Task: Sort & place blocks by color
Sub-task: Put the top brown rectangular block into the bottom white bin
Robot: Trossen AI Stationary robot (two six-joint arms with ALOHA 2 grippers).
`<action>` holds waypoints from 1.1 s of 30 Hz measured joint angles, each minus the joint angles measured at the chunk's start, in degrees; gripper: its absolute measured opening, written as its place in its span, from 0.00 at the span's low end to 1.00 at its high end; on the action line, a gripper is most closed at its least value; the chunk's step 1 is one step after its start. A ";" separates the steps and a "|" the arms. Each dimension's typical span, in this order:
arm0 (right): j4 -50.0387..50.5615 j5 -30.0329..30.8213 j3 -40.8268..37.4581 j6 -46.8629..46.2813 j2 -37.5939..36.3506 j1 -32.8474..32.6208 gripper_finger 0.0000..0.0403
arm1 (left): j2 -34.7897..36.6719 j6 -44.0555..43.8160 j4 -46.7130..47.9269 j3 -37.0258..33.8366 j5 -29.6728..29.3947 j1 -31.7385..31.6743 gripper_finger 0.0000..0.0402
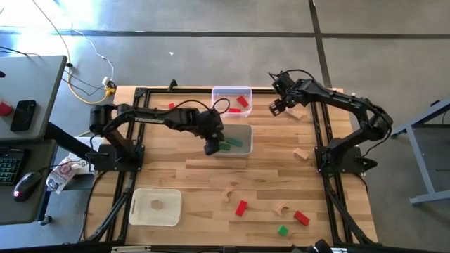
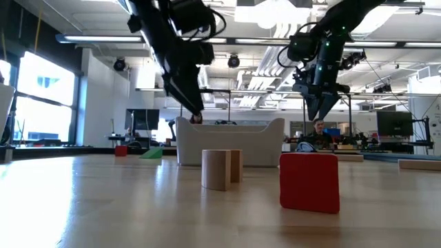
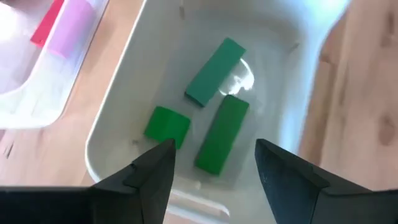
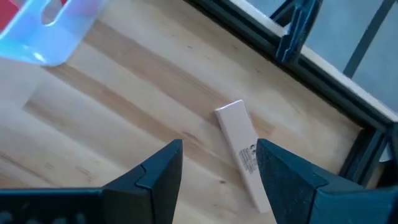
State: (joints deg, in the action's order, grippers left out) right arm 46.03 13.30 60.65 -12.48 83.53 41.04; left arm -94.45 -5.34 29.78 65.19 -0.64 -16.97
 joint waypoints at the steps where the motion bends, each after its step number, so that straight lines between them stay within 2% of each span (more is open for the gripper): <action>1: -0.19 0.05 0.00 0.63 0.14 0.38 0.48 | 0.90 0.00 0.66 0.00 0.00 0.34 0.52; 10: -0.05 -1.06 -0.03 3.46 1.59 4.11 0.48 | 7.79 -0.46 5.43 0.00 0.02 6.15 0.52; 19: -0.29 -1.37 -0.03 11.59 9.38 5.17 0.48 | 10.22 -1.57 7.18 0.00 0.02 11.46 0.52; 23: -0.08 -0.94 -0.03 14.84 12.07 5.20 0.48 | 10.20 -1.53 7.99 0.00 0.02 12.30 0.52; 27: -0.03 2.17 -0.03 16.01 13.53 5.33 0.48 | 10.20 -1.55 8.17 0.00 -0.04 12.32 0.52; 33: -0.01 1.35 -0.03 18.93 14.97 6.75 0.48 | 10.20 -1.98 8.20 0.00 -3.44 12.30 0.52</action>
State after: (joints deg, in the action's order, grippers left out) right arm 46.02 14.65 60.62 6.45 98.50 47.79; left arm -84.25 -7.32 37.98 65.19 -4.08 -4.67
